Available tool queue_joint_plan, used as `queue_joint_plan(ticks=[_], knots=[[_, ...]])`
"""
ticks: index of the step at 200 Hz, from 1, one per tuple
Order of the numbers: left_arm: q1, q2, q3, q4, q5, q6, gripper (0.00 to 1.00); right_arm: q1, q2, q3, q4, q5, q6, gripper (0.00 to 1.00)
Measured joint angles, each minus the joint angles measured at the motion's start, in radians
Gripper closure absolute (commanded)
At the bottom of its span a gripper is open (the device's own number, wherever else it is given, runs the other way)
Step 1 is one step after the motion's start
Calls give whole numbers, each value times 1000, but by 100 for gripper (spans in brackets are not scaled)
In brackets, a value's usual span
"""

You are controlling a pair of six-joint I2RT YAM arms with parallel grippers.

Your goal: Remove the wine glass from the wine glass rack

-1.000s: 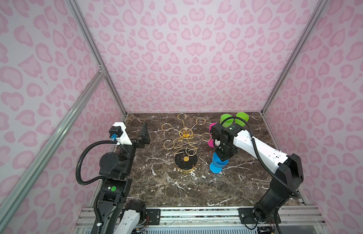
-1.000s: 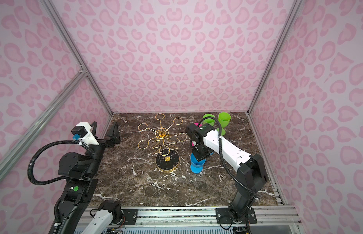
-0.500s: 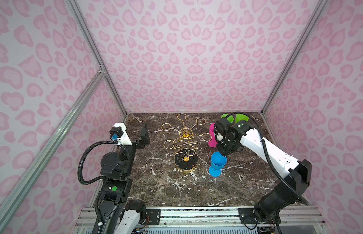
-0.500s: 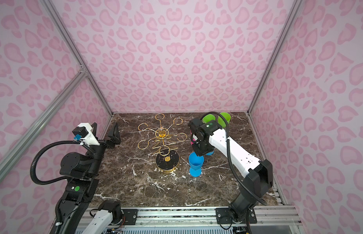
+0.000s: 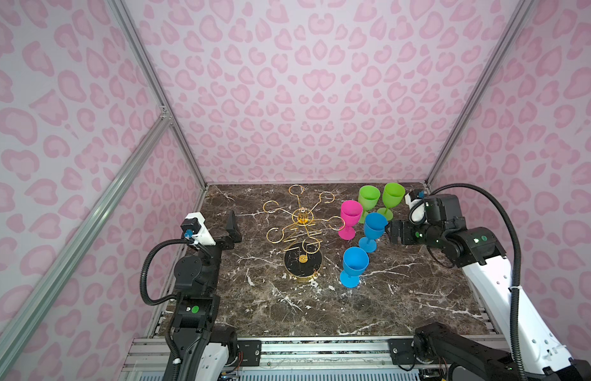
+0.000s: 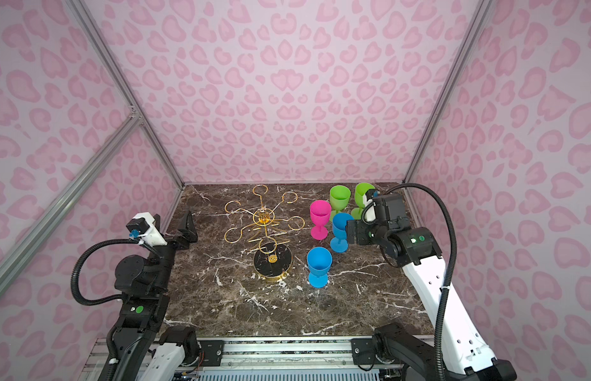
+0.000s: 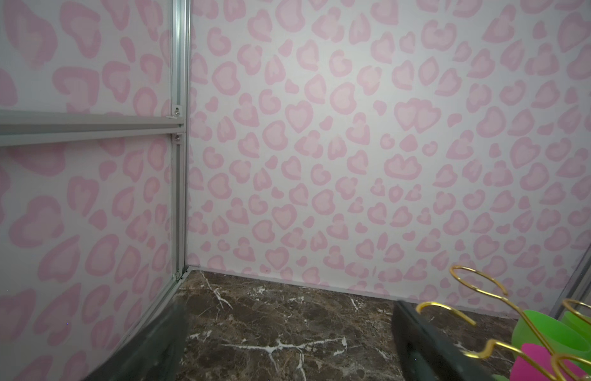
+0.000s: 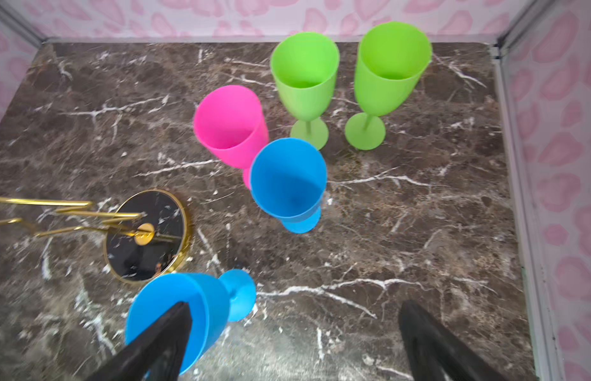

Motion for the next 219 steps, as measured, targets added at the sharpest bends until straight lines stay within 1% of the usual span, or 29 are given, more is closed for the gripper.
queue_joint_plan(ticks=[29, 46, 75, 99, 126, 147, 199, 204, 219], knots=[[55, -10, -103, 34, 25, -42, 3, -115, -35, -183, 222, 19, 6, 2], [81, -2, -159, 61, 40, -51, 3, -147, -45, -285, 349, 31, 6, 2], [106, 58, -241, 110, 57, -58, 3, -196, -57, -438, 558, 76, 6, 2], [121, 139, -258, 154, 86, -52, 3, -211, -50, -552, 735, 107, 1, 2], [134, 266, -268, 233, 98, -20, 3, -212, -27, -662, 907, 123, -19, 2], [154, 382, -282, 300, 116, -19, 3, -212, -6, -735, 1030, 140, -42, 2], [174, 571, -288, 426, 161, -7, 3, -215, 40, -898, 1316, 161, -98, 2], [175, 595, -288, 441, 163, -4, 1, -215, 53, -910, 1340, 161, -100, 2], [177, 667, -278, 468, 169, 0, 0, -215, 97, -925, 1414, 160, -115, 2]])
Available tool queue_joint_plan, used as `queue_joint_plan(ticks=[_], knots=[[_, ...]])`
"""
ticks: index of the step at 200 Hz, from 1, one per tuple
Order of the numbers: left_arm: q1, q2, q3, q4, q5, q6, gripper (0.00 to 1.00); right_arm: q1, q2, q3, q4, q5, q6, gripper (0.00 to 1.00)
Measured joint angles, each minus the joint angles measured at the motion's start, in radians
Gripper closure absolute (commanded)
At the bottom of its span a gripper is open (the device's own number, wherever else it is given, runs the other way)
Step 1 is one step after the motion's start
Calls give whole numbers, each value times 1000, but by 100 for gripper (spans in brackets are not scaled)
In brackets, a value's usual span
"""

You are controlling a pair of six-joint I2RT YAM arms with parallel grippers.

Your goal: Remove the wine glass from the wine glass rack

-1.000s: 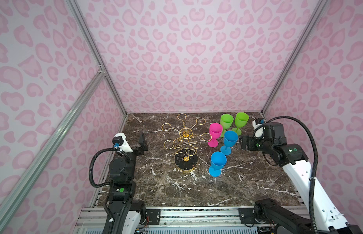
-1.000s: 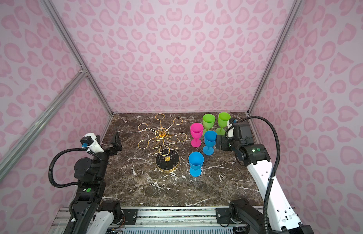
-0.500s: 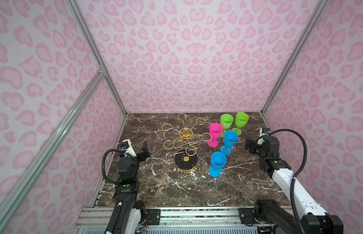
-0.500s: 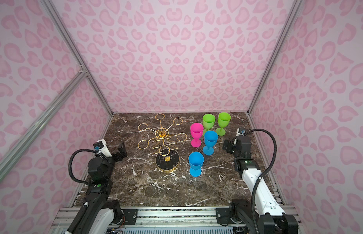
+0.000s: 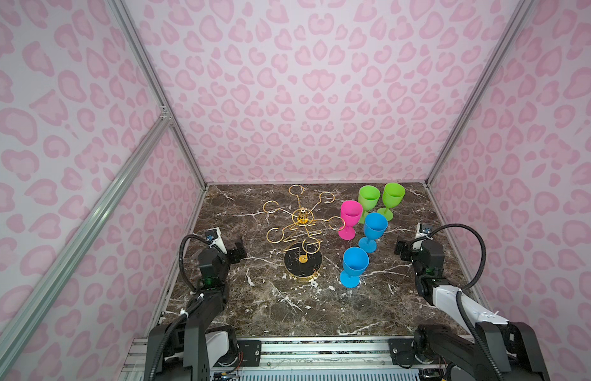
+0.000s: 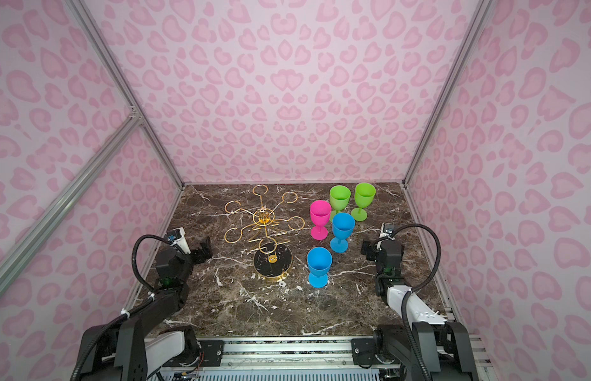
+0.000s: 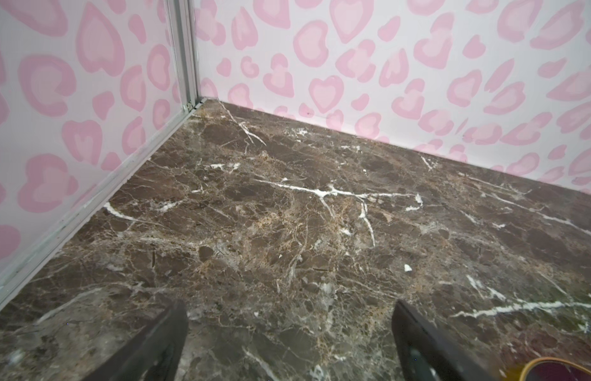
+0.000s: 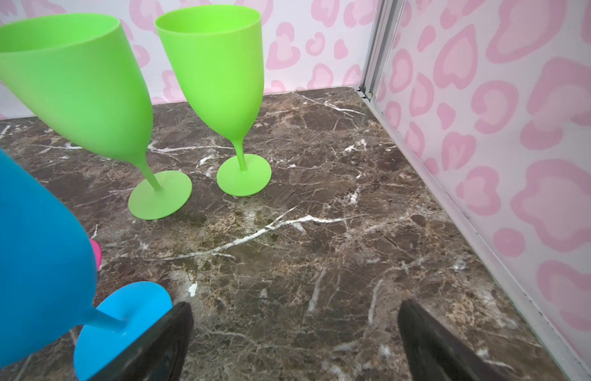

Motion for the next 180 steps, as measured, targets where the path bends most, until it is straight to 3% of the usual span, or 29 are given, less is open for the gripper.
queue_joint_plan(ticks=[20, 78, 113, 180], knots=[[2, 74, 41, 22, 21, 5, 3, 0, 47, -10, 89, -1, -14, 2], [-1, 206, 103, 95, 82, 44, 1, -1, 138, -39, 284, -21, -35, 2], [-16, 232, 134, 103, 130, 82, 3, 11, 179, -43, 360, -26, -40, 2], [-59, 252, 193, 42, 71, 107, 3, 29, 240, -62, 452, -26, -63, 2]])
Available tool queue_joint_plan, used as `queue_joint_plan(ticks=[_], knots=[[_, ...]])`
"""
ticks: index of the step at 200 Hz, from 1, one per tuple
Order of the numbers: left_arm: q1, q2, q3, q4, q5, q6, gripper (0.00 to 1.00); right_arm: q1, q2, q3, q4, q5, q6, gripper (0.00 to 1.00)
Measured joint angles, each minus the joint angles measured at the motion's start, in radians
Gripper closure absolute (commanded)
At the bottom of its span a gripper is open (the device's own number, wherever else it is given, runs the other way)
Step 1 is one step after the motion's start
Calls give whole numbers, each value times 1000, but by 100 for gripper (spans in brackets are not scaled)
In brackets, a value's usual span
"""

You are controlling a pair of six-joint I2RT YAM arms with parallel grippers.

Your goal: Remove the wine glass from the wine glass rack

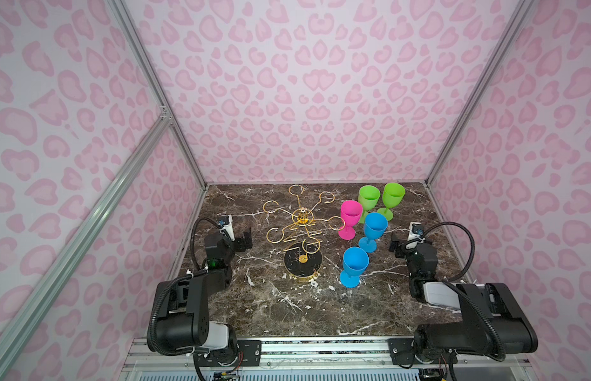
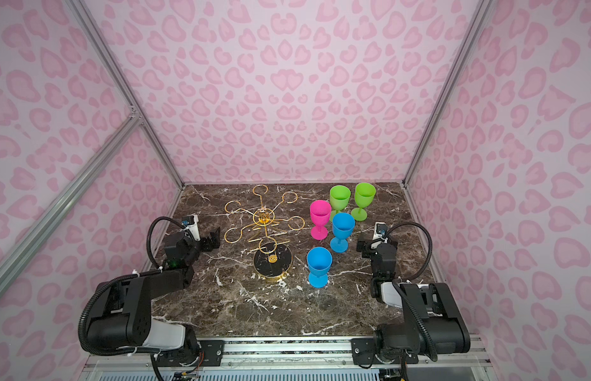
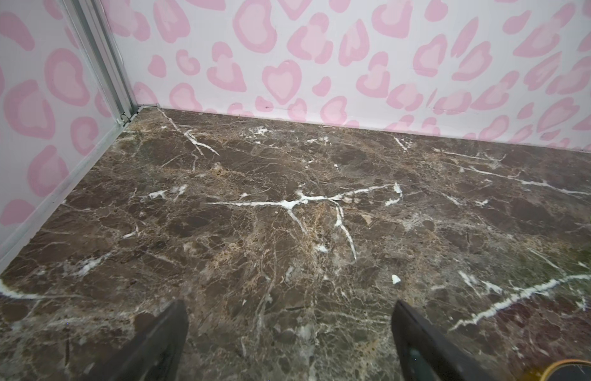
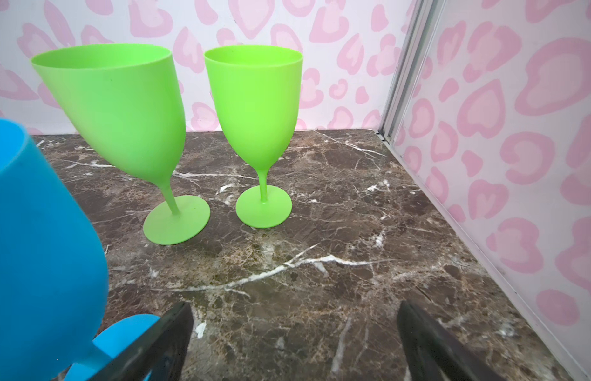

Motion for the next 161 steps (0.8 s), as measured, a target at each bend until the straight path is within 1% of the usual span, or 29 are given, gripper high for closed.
queue_joint_plan(ticks=[20, 29, 41, 56, 68, 78, 83, 99, 119, 139, 152, 161], knots=[[-14, 29, 68, -74, -28, 1, 3, 0, -5, -8, 6, 1, 0, 2], [-15, 66, 138, -133, -33, 1, 3, 0, -7, -12, 13, 1, 0, 2], [-12, 143, 278, -257, -29, 5, 3, 0, -4, -17, 27, 1, 0, 2], [-4, 264, 460, -406, 74, 41, 3, 0, 6, -23, 44, 2, 0, 2], [15, 303, 509, -493, 191, 79, 3, 1, 13, -24, 46, 2, 0, 2], [51, 303, 492, -532, 317, 93, 3, 1, 16, -25, 50, 2, 0, 2], [75, 300, 476, -536, 355, 92, 3, 2, 17, -25, 51, 2, 0, 2], [127, 293, 433, -534, 394, 68, 3, 2, 18, -27, 64, 1, -1, 2], [117, 239, 360, -487, 435, 60, 3, 2, 19, -32, 84, 2, -1, 2], [119, 129, 215, -360, 422, 45, 3, 6, 32, -47, 109, 11, -1, 2], [116, 65, 106, -254, 375, 24, 3, 8, 47, -54, 126, 23, -1, 2], [108, 41, 57, -206, 347, 18, 3, 9, 61, -54, 137, 27, 0, 2]])
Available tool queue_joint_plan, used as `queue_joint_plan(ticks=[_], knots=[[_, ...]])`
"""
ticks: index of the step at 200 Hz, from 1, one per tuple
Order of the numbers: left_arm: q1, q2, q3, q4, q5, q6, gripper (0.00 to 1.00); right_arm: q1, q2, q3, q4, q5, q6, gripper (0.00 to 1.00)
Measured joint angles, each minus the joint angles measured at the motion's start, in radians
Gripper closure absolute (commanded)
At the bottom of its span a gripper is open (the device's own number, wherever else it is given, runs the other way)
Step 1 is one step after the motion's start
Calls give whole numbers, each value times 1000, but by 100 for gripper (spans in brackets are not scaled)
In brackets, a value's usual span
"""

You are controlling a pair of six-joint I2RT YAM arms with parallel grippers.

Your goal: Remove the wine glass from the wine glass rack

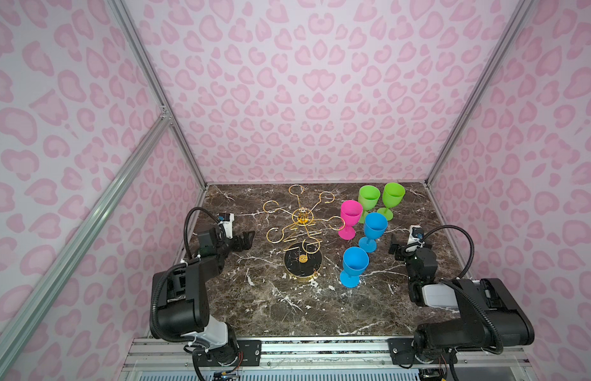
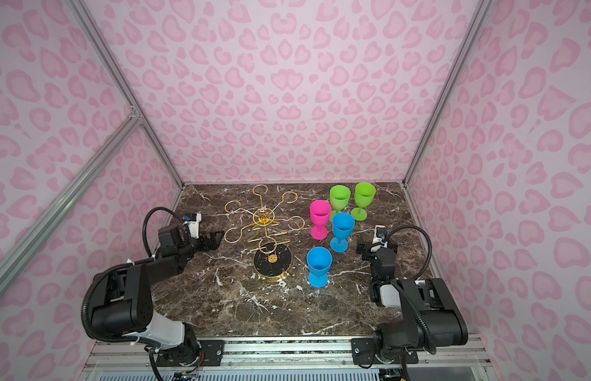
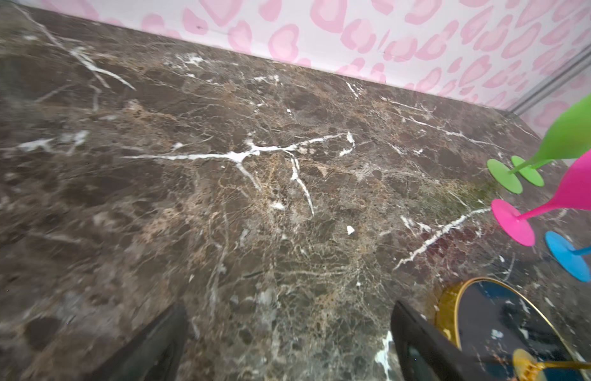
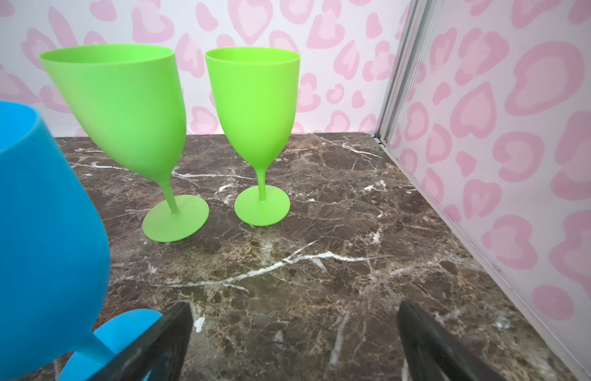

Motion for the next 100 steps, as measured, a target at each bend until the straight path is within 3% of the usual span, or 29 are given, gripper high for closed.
queue_joint_plan(ticks=[39, 80, 100], knots=[[-15, -25, -55, 151, -56, -11, 3, 1, 64, -19, 80, 34, 5, 2], [-19, -85, -206, 333, -114, -19, 3, 0, 63, -36, 133, 49, 8, 2], [-79, -98, -306, 478, -259, -37, 3, -1, 65, -47, 155, 55, 9, 2]])
